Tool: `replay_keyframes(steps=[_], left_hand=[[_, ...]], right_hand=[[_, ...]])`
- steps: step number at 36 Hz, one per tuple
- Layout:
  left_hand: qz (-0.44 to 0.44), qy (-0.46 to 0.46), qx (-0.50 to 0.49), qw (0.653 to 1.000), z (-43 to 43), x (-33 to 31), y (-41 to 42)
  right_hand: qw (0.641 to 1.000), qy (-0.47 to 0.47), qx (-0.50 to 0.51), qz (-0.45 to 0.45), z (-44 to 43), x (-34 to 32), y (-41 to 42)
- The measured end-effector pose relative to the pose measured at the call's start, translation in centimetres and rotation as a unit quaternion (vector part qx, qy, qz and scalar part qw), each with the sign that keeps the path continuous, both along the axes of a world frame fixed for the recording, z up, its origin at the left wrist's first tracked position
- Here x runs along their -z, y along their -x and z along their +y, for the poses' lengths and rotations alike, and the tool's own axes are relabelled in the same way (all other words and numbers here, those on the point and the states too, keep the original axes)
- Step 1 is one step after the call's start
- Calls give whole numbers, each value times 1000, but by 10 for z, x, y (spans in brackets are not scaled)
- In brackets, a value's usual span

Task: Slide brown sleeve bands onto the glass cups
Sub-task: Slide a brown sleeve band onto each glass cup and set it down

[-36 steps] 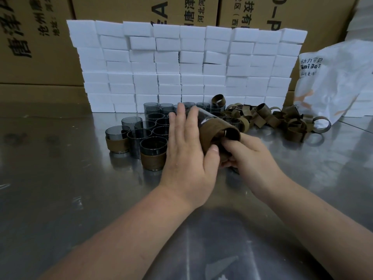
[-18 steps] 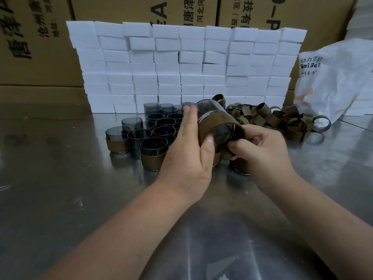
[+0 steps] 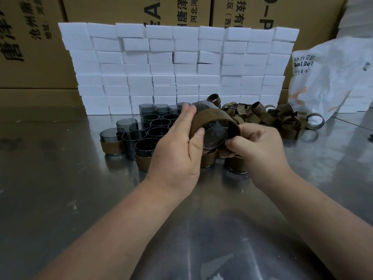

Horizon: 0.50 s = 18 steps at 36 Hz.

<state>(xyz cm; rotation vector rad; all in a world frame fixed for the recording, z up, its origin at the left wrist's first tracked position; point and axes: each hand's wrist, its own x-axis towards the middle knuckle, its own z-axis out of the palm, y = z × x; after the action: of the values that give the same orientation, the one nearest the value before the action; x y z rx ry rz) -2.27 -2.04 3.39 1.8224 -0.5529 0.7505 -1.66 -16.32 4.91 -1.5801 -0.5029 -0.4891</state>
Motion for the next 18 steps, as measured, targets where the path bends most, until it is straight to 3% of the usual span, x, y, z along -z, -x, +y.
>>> replay_keyframes(steps=[18], left_hand=[[13,114,10,993,-2,-3,2]], right_hand=[[999,19,-25,-4,-2,7,-7]])
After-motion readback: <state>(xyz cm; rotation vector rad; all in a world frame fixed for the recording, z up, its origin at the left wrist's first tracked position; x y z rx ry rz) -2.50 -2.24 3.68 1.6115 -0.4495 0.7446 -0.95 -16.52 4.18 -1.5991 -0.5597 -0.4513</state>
